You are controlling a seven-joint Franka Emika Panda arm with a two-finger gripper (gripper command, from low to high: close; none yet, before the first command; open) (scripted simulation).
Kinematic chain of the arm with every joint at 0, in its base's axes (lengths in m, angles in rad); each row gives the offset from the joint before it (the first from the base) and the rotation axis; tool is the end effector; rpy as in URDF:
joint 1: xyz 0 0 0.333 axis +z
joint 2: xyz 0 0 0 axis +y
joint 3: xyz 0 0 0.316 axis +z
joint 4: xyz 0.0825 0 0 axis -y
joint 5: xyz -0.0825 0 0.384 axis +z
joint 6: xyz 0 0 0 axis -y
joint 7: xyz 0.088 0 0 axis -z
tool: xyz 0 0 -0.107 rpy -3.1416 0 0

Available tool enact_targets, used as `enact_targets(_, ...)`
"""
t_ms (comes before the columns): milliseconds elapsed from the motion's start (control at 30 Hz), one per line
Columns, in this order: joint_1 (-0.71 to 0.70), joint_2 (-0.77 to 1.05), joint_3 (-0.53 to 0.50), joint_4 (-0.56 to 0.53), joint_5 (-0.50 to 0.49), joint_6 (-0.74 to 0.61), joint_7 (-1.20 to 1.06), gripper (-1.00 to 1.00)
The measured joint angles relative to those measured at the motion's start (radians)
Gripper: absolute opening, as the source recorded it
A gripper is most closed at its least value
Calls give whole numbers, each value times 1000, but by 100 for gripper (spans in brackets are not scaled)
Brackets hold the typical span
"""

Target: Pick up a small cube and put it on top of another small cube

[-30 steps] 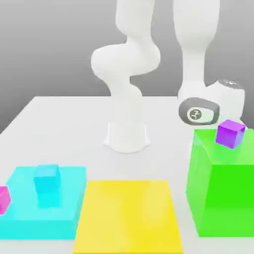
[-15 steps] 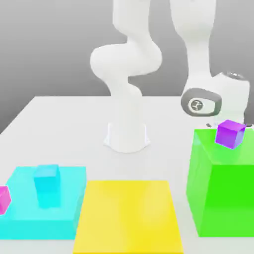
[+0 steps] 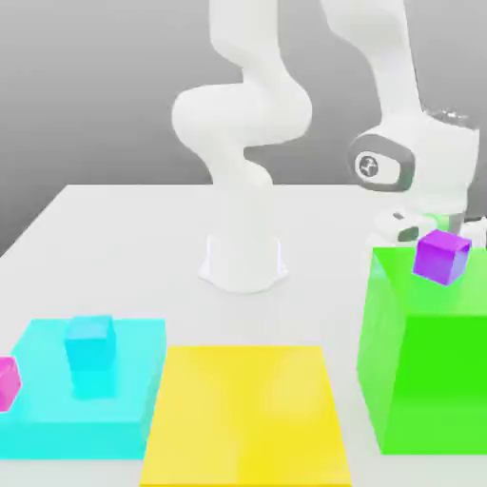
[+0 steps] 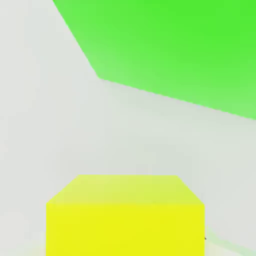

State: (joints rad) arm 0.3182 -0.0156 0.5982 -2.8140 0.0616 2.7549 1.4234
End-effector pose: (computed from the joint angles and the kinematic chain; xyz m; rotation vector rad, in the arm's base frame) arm 0.2265 0.2892 0.2047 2.9811 -0.8651 -0.0466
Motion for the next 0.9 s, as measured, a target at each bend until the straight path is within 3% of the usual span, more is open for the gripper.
enact_targets(367,69,-3,-4,381,312,-465,-128,-100)
enact_targets(467,62,-3,-66,481,367,-570,-170,-100)
enact_targets(700,-283,12,-284,630,363,-706,-192,-100)
enact_targets(900,-670,37,-357,655,263,-690,-126,-100)
